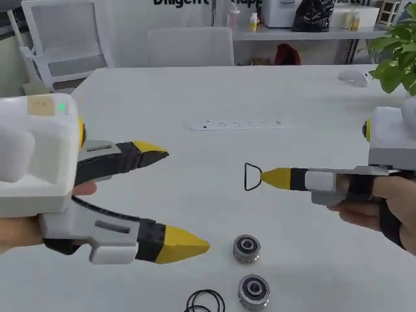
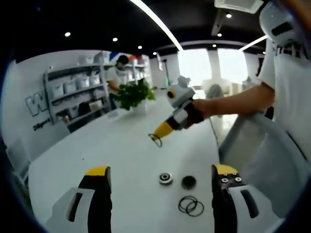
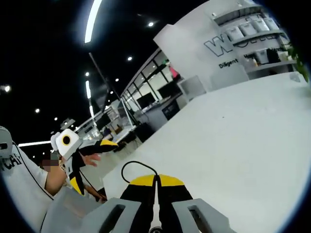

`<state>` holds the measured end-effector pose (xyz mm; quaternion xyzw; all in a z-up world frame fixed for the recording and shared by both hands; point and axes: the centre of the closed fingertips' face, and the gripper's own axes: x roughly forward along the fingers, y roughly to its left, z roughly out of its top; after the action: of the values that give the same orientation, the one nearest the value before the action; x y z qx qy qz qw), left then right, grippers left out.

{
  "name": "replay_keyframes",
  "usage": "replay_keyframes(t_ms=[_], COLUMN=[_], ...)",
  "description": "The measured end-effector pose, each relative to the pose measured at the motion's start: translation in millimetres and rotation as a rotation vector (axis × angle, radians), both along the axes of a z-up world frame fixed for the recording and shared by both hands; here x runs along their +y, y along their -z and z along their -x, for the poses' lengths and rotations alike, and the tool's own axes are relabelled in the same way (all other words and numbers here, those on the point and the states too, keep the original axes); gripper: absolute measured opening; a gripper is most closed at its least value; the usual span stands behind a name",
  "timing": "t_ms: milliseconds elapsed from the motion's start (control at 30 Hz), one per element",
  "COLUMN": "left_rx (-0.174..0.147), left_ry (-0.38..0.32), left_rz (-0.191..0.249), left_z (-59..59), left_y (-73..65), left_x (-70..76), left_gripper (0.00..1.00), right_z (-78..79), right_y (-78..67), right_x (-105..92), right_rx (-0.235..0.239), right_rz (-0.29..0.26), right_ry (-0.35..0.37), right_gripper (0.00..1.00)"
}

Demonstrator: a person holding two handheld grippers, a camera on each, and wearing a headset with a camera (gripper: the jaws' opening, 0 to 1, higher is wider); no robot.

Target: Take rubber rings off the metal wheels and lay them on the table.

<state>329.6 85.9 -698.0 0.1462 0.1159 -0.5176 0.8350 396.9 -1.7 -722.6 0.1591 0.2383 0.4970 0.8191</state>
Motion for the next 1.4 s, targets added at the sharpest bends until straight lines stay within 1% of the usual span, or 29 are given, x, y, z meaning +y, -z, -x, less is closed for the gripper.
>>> replay_keyframes(t_ms=[33, 67, 100, 133, 167, 200, 233, 267, 300, 333, 367, 400, 467, 500, 533, 567, 600, 633, 733, 867, 1000, 1167, 1267, 1333, 1400], left_rx=[0.002, 0.009, 0.024, 0.031, 0.035, 0.035, 0.038, 0.043, 0.050, 0.056, 0.062, 0.073, 0.077, 0.076, 0.079, 0.084, 0.088, 0.090, 0.101, 0.120, 0.137, 0.150, 0.156, 0.158, 0.162], left_ry=[-0.006, -0.013, -0.026, -0.037, -0.054, -0.065, -0.076, -0.084, -0.097, -0.106, -0.117, -0.146, -0.181, -0.186, -0.193, -0.200, -0.207, -0.210, -0.229, -0.254, -0.266, -0.279, -0.279, -0.275, -0.275], left_rz=[0.006, 0.011, 0.006, -0.006, -0.030, -0.042, -0.048, -0.050, -0.047, -0.047, -0.046, -0.049, -0.057, -0.057, -0.053, -0.050, -0.048, -0.048, -0.048, -0.045, -0.056, -0.062, -0.057, -0.063, -0.068], left_z=[1.6, 3.5, 6.6, 8.5, 10.6, 12.0, 14.4, 16.0, 17.9, 19.0, 19.6, 19.0, 18.8, 19.8, 21.7, 22.8, 24.9, 26.4, 30.1, 34.5, 37.1, 40.1, 41.5, 42.6, 43.1], left_y=[0.6, 2.0, 6.0, 9.7, 14.8, 17.5, 19.9, 21.5, 23.7, 25.4, 27.3, 30.5, 33.9, 34.6, 35.5, 36.3, 37.6, 38.7, 43.3, 49.4, 56.5, 61.4, 62.3, 63.9, 66.0], left_x=[3.1, 6.9, 13.1, 18.4, 26.1, 30.8, 36.6, 40.5, 46.3, 50.5, 54.8, 62.6, 72.8, 75.3, 78.4, 80.1, 82.5, 84.0, 91.1, 98.9, 104.4, 107.4, 106.0, 105.0, 104.5], left_gripper=[0.86, 0.86, 0.86, 0.86, 0.86, 0.86, 0.86, 0.86, 0.86, 0.86, 0.86, 0.86, 0.86, 0.86, 0.86, 0.86, 0.86, 0.86, 0.86, 0.86, 0.85, 0.85, 0.84, 0.84, 0.84], right_z=[1.4, 1.5, 1.8, 4.2, 7.6, 9.6, 10.7, 11.6, 12.2, 13.4, 16.2, 17.7, 21.0, 25.2, 27.4, 27.8, 31.5, 34.0, 39.6, 49.6, 55.2, 61.1, 61.7, 61.7, 61.6], right_y=[-0.6, -1.0, -0.8, -0.4, -0.9, -1.8, -3.0, -2.2, -0.3, 0.9, 2.0, 1.0, -1.0, -1.6, -1.9, -0.5, 2.3, 4.2, 13.1, 26.1, 35.4, 46.7, 55.1, 58.5, 64.2], right_x=[1.1, 1.7, 2.1, 3.9, 6.3, 8.3, 10.7, 11.5, 12.9, 14.1, 16.2, 19.2, 23.0, 24.9, 27.0, 27.8, 29.3, 30.6, 34.1, 41.4, 47.6, 52.2, 54.4, 56.1, 57.6], right_rx=[-0.017, -0.060, -0.084, -0.092, -0.104, -0.111, -0.129, -0.158, -0.188, -0.199, -0.197, -0.204, -0.234, -0.234, -0.238, -0.242, -0.252, -0.256, -0.277, -0.281, -0.257, -0.266, -0.270, -0.273, -0.284], right_rz=[0.007, 0.033, 0.051, 0.067, 0.073, 0.075, 0.086, 0.113, 0.152, 0.171, 0.180, 0.181, 0.187, 0.182, 0.182, 0.195, 0.216, 0.227, 0.288, 0.345, 0.369, 0.417, 0.454, 0.467, 0.499], right_ry=[-0.015, -0.026, -0.030, -0.039, -0.063, -0.073, -0.076, -0.089, -0.093, -0.098, -0.111, -0.115, -0.139, -0.163, -0.171, -0.175, -0.202, -0.218, -0.258, -0.319, -0.347, -0.386, -0.389, -0.391, -0.392], right_gripper=[0.00, 0.00, 0.00, 0.00, 0.00, 0.00, 0.00, 0.00, 0.00, 0.00, 0.00, 0.00, 0.00, 0.00, 0.00, 0.00, 0.00, 0.00, 0.00, 0.00, 0.00, 0.00, 0.00, 0.00, 0.00])
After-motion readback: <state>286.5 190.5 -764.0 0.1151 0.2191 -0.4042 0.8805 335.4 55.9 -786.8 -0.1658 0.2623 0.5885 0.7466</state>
